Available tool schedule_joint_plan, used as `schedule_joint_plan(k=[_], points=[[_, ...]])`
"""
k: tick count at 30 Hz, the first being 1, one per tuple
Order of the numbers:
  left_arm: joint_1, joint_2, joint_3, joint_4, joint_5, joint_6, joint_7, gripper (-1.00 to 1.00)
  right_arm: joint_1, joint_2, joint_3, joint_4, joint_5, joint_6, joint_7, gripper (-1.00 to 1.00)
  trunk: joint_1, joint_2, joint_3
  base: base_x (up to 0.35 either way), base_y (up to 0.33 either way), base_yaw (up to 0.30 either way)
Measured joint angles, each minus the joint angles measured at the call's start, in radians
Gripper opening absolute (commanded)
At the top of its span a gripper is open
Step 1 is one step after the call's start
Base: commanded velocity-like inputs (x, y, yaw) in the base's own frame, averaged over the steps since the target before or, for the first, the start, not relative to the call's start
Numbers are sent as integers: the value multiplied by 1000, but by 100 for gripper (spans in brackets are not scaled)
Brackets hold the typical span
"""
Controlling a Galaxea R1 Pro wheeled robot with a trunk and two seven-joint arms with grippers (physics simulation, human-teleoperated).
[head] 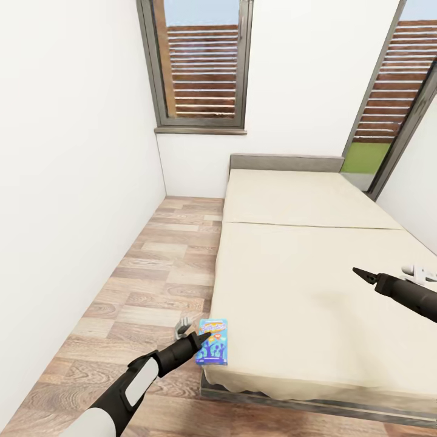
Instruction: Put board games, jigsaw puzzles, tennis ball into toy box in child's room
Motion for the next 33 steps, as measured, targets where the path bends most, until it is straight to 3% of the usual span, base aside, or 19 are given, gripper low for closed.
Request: schedule_joint_plan(k=[5,7,12,14,33], points=[[0,0,1,-1,-4,-8,-2,-100,0,0,0,0,0,0,0,100,1,0,0,0,0,0],[-1,1,3,-5,12,-8,-7,-100,0,0,0,0,0,0,0,100,8,0,0,0,0,0],[0,-7,1,-37,-9,-16,-1,-100,0,0,0,0,0,0,0,100,8,0,0,0,0,0],[0,-55,-4,-60,-3,-6,-4,-100,0,0,1,0,0,0,0,100,8,0,0,0,0,0],[16,-56,-17,-170,-1,4,-7,-100,0,2,2,0,0,-3,0,100,8,0,0,0,0,0]])
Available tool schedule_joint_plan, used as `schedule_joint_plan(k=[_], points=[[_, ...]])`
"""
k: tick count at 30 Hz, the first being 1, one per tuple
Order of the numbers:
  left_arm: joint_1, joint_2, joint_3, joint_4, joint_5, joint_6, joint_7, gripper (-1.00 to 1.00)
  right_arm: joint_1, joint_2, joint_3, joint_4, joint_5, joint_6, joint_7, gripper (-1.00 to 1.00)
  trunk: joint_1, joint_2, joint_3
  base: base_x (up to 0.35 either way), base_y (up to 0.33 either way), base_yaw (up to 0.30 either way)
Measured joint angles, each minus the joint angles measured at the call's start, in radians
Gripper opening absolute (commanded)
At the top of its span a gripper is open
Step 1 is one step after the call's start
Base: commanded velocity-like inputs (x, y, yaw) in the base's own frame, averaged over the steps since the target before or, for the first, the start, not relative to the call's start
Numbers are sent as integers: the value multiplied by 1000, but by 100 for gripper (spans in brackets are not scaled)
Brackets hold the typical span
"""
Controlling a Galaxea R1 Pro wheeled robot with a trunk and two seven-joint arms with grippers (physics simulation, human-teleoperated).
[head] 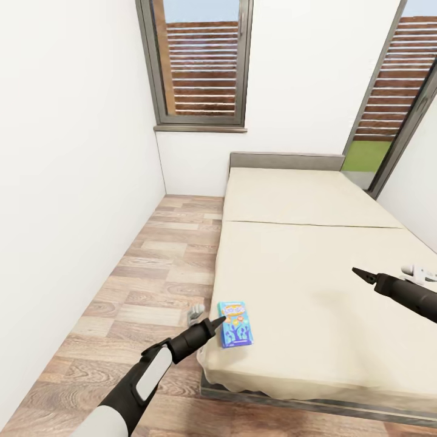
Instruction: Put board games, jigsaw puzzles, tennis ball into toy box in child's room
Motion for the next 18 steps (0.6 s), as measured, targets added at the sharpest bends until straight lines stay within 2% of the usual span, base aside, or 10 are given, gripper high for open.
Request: schedule_joint_plan(k=[6,18], points=[[6,1,-18,-21,-1,1,0,-100,0,0,-2,0,0,0,0,100,0,0,0,0,0,0],[28,6,-24,-79,1,5,-1,-100,3,-1,-6,0,0,1,0,100,0,0,0,0,0,0]])
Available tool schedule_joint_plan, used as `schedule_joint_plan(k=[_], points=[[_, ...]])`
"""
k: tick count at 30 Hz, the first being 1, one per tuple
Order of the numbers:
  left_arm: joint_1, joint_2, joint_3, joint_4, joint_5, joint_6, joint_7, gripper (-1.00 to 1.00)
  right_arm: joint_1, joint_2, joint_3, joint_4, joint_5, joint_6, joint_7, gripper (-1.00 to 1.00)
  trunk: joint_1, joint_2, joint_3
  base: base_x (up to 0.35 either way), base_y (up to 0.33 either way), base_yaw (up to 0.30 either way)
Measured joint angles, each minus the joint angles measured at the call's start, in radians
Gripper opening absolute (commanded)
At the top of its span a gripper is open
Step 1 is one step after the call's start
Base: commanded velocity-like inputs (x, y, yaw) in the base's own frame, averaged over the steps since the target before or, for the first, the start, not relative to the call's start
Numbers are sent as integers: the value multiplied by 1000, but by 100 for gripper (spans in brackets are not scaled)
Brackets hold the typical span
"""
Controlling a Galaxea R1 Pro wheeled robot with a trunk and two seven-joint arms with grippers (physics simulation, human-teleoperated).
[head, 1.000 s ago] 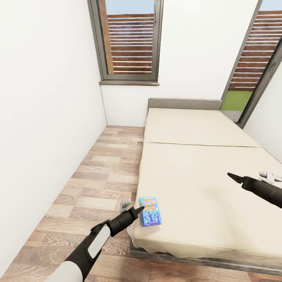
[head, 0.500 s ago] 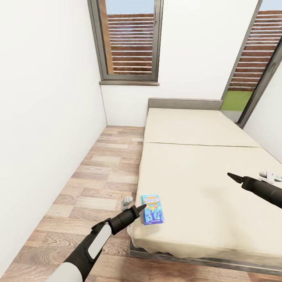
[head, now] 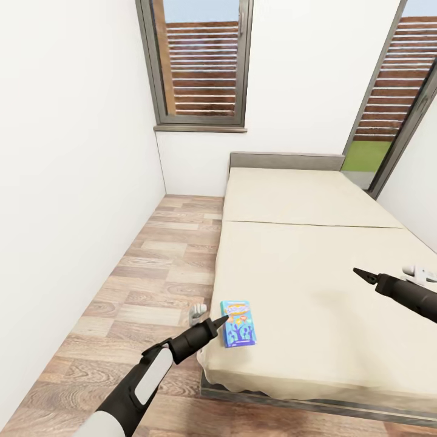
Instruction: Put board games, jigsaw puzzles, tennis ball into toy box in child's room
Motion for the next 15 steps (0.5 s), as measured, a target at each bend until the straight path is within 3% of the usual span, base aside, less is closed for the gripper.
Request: schedule_joint_plan(k=[6,15], points=[[28,5,0,-54,2,20,0,-100,13,-1,0,0,0,-3,1,100,0,0,0,0,0,0],[106,9,12,-207,9,124,2,-100,28,0,3,0,0,-6,3,100,0,0,0,0,0,0]])
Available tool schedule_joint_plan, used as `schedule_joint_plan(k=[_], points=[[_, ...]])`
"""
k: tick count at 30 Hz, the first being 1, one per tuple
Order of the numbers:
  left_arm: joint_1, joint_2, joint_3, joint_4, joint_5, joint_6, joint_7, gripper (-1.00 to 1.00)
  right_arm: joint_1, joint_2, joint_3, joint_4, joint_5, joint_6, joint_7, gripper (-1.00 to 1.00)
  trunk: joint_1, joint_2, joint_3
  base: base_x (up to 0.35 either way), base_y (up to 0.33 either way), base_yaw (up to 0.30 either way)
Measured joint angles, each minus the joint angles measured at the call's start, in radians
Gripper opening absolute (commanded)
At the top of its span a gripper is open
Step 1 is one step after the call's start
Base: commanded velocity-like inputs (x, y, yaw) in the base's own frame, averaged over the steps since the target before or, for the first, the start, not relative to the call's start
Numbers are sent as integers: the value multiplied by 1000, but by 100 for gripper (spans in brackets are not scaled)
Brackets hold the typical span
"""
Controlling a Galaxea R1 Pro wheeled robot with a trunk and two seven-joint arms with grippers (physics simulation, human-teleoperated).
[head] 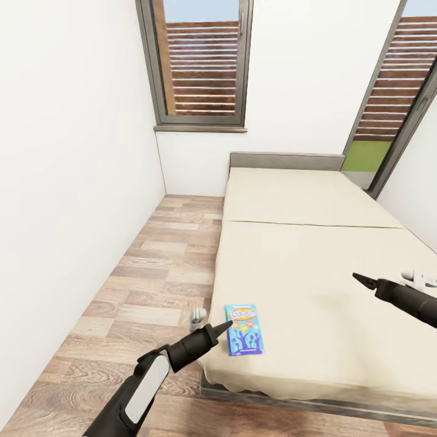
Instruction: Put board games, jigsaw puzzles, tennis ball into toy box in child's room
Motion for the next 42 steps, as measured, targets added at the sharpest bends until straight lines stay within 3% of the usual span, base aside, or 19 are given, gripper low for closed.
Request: schedule_joint_plan(k=[3,11,21,30,33,40,42], points=[[34,1,2,-73,1,43,3,-100,3,0,0,0,0,-1,1,100,0,0,0,0,0,0],[92,3,6,-186,-7,77,9,-100,5,-1,1,0,0,-1,28,100,0,0,0,0,0,0],[128,4,5,-278,0,129,62,-100,6,-2,7,0,6,7,203,100,0,0,0,0,0,0],[149,3,5,-364,1,162,146,-100,5,-3,7,0,8,30,252,100,0,0,2,0,0,-56],[159,0,-3,-397,6,171,191,-100,5,-3,8,0,7,64,261,100,-11,21,14,0,0,-156],[169,2,-7,-429,5,174,214,-100,4,-3,22,0,7,92,266,100,-38,70,43,0,0,-147],[190,7,8,-443,0,168,220,-100,4,-1,35,0,7,105,267,100,-46,84,49,0,0,-17]])
